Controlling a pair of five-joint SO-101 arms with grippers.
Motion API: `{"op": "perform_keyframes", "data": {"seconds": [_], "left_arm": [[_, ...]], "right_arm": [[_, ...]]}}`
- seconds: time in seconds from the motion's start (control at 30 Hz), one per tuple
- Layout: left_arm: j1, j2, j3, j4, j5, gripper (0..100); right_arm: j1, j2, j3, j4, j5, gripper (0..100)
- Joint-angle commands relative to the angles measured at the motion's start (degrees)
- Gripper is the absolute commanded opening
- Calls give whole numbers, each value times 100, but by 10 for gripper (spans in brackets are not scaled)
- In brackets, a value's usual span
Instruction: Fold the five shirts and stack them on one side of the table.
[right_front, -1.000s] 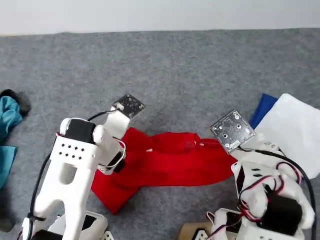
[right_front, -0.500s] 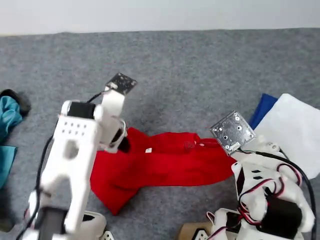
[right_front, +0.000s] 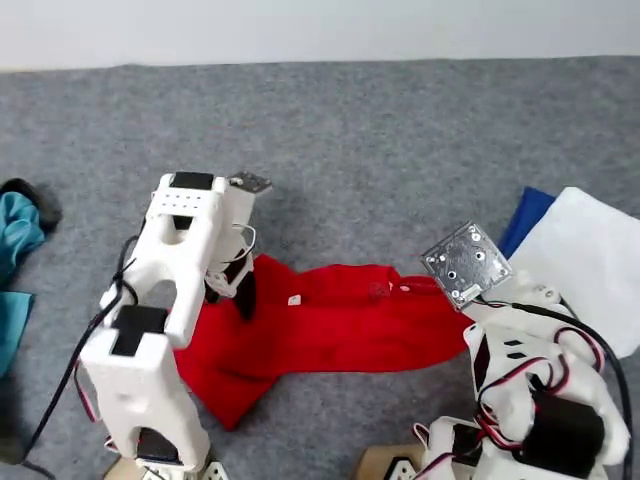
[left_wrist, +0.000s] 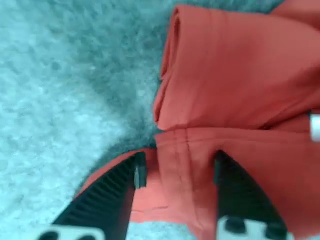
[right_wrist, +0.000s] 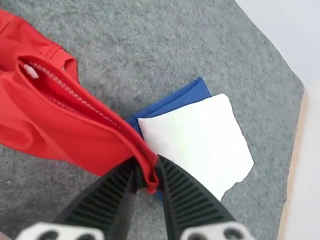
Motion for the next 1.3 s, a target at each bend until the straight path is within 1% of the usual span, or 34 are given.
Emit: {"op": "perform_keyframes", "data": {"seconds": [0.0,0.1,0.23,0.27,0.3,0.5,0.77,0.9,1.03,1.13,1.27], "left_arm": [[53,220,-224,114,-62,210],[193,431,-224,185,-70,182],[334,387,-251,202,-70,43],[343,299,-268,220,-70,14],[352,176,-277,308,-70,8],[264,-993,-541,756,-132,6],[237,-2479,-541,888,-149,6],[229,-2936,-523,888,-141,6],[185,-3015,-233,941,-176,6],[-246,-3015,171,941,-193,7],[-765,-3059,716,941,-659,8]], "right_arm": [[84,40,-26,-119,18,9],[75,40,-26,-119,18,9],[84,40,-26,-127,18,9],[84,40,-26,-127,26,9],[84,40,-35,-127,26,9],[92,31,-53,-409,35,9],[66,31,-53,-488,44,9],[66,31,-53,-488,44,9],[57,31,-53,-497,44,9],[57,31,-53,-497,44,9],[57,31,-44,-462,26,9]]}}
